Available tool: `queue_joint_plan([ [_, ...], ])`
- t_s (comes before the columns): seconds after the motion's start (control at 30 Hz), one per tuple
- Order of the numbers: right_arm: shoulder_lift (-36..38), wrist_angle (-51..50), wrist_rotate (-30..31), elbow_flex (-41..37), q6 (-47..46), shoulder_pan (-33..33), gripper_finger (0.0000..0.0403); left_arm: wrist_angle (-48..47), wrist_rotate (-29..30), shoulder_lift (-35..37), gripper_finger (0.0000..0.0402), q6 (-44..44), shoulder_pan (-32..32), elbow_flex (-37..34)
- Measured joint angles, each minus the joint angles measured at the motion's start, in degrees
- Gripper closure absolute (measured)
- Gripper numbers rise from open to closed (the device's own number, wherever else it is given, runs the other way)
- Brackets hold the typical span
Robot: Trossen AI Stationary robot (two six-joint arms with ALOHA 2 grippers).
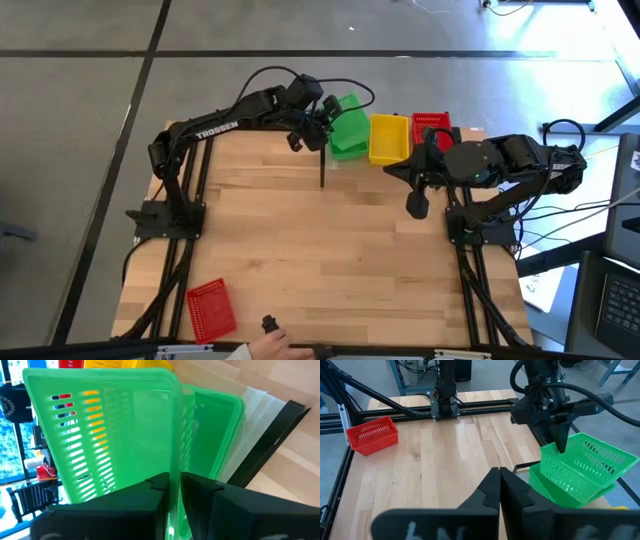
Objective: Stack baskets on shelf by color
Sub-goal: Stack the green bin on the green bins on the shelf
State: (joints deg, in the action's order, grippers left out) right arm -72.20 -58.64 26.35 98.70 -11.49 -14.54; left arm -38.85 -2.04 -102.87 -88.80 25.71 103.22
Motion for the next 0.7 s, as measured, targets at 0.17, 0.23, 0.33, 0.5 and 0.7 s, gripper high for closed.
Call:
queue_joint_plan([
  [0.17, 0.00, 0.01, 0.02, 0.02, 0.00, 0.00, 0.0402, -0.63, 0.04, 0.00, 0.0370, -6.30, 0.04, 0.02],
  [0.23, 0.00, 0.01, 0.03, 0.02, 0.00, -0.01, 0.0402, -1.18, 0.06, 0.01, 0.0376, -9.25, 0.04, 0.02],
  [0.33, 0.00, 0.08, 1.96, -0.07, 0.00, -0.01, 0.0402, -1.11, 0.06, 0.00, 0.0384, -9.22, 0.02, 0.02],
  [0.5, -0.06, -0.33, 10.30, -1.93, -0.14, 1.70, 0.0402, -1.04, 0.07, 0.00, 0.0393, -7.83, 0.04, 0.02],
  [0.7, -0.07, -0.42, 9.33, -2.45, -0.22, 4.93, 0.0402, -0.22, 0.09, 0.00, 0.0394, -1.38, -0.28, 0.02],
])
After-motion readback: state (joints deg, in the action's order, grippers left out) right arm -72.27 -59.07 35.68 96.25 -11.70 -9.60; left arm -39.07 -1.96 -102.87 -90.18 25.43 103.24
